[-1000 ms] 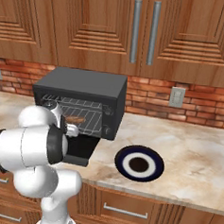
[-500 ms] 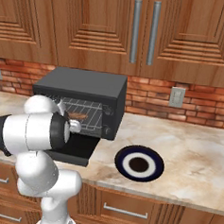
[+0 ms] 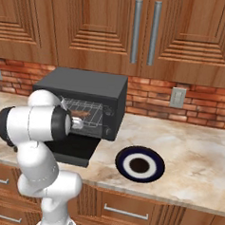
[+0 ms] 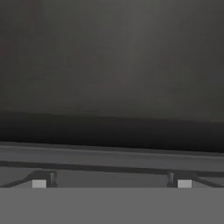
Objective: Pull the toaster oven rack outwards. Pick up the baguette from the plate and place it on the toaster oven rack. Close the toaster oven door fully and set the temperature to the lowest setting.
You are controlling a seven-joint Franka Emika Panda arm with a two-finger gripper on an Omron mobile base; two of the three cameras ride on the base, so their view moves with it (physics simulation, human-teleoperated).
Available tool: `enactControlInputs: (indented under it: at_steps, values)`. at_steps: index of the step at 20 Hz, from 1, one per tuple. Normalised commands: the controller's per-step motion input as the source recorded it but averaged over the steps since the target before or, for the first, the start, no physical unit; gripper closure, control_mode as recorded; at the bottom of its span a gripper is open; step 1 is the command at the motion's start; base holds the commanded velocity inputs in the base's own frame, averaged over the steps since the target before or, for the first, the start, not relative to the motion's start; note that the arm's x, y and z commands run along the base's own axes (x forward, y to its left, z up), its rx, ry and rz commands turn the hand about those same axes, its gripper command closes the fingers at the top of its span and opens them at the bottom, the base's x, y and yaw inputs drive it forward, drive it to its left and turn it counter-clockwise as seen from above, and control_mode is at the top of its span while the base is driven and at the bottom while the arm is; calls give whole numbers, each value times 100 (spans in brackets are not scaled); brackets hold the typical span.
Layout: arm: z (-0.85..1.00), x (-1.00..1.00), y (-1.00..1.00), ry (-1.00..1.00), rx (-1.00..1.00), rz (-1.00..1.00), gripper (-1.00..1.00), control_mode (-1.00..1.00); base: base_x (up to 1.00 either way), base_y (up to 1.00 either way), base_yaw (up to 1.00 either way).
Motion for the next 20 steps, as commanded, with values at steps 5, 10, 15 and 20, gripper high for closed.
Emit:
enactControlInputs:
  at_steps: [5,10,15,20]
  values:
    - [-18,14,0,-21,0,-1,-100,-100,0,0,0]
    - [-12,11,0,-29,0,-3,-100,-100,0,0,0]
    - [-2,16,0,-29,0,-3,-100,-100,0,0,0]
    - [8,-7,0,-34,0,-5,-100,-100,0,0,0]
